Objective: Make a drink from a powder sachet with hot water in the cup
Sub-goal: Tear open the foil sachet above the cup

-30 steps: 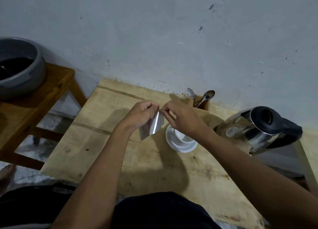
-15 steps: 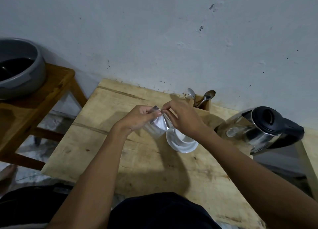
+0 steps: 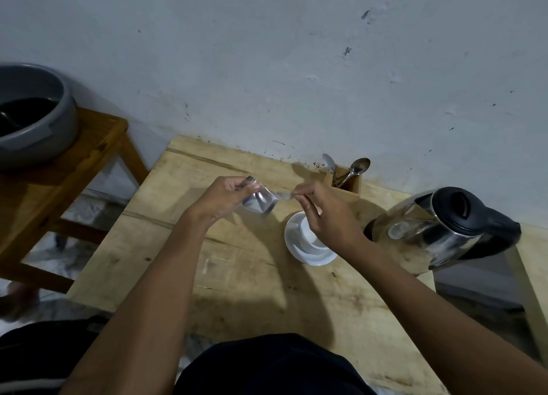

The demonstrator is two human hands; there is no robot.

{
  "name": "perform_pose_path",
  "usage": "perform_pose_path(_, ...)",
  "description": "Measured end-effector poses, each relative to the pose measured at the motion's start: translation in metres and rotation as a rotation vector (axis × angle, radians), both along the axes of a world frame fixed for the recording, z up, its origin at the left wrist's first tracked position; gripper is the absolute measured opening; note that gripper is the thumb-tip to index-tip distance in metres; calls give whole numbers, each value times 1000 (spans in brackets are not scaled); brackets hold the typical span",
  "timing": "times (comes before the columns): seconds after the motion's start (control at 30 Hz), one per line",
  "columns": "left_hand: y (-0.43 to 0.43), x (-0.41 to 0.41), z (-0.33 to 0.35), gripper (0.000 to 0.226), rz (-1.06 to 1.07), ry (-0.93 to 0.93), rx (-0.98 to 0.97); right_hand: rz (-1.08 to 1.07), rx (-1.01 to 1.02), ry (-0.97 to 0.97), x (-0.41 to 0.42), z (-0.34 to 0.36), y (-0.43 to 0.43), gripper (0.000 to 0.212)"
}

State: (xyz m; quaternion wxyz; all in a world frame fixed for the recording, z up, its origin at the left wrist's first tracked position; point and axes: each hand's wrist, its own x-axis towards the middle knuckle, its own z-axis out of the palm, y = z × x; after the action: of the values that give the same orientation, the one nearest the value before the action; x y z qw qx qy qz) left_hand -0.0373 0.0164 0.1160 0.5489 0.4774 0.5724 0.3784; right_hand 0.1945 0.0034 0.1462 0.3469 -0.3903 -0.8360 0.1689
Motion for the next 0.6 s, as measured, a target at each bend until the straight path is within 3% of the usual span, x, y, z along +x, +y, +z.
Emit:
perform_pose_path(0.13, -1, -4, -8, 16, 99, -6, -18, -24, -73, 18, 8, -2, -10, 6)
perform_pose_path(0.4, -2, -13, -18, 23, 219, 48, -26, -162, -347, -13, 9, -21, -8, 7)
perform_pose_path(0.5, -4, -14, -23, 34, 209, 54, -15, -212, -453, -85, -8, -39, 4, 21)
perform_pose_path(0.6, -9, -13, -24, 41, 194, 46, -7, -206, -520, -113, -28, -48, 14, 23)
